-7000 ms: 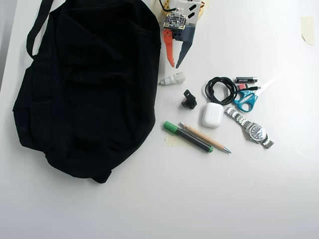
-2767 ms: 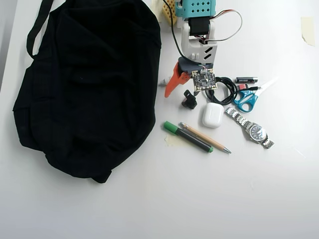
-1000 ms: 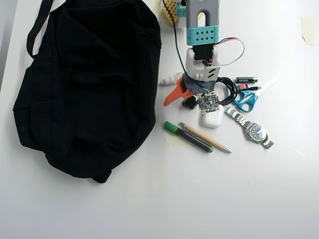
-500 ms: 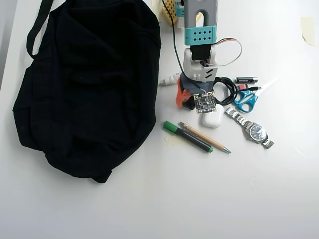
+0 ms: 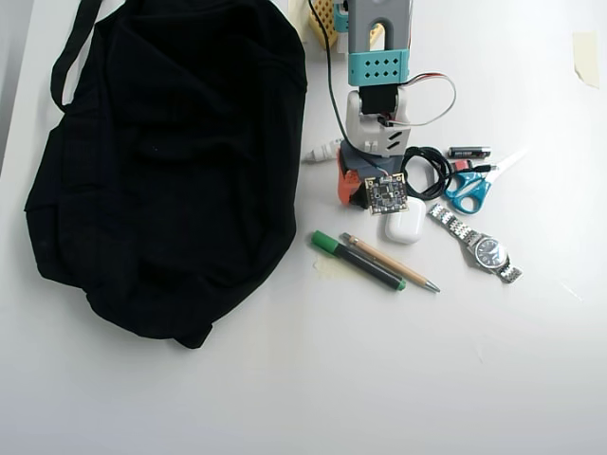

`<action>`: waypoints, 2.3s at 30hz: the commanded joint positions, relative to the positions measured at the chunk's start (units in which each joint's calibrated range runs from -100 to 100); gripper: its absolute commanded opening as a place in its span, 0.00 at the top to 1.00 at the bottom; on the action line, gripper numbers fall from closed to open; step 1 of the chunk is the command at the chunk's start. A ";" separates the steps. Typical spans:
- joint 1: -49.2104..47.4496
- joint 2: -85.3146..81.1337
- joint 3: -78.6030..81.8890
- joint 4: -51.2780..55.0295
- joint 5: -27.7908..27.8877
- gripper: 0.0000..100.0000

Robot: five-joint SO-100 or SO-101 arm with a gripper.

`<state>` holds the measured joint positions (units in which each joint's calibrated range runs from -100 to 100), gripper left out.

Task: Put the black bike light into the black bag

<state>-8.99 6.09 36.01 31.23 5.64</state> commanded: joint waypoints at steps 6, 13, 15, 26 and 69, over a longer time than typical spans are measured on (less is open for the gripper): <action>1.06 -9.57 -13.99 13.47 0.34 0.98; -0.73 -12.56 -34.57 36.81 0.34 0.98; -0.21 -13.23 -38.97 42.07 -0.29 0.98; 19.31 -15.80 -42.30 48.27 0.44 0.98; -9.33 -81.28 2.81 44.39 -7.27 0.98</action>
<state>-10.83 -58.55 25.43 78.27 -0.27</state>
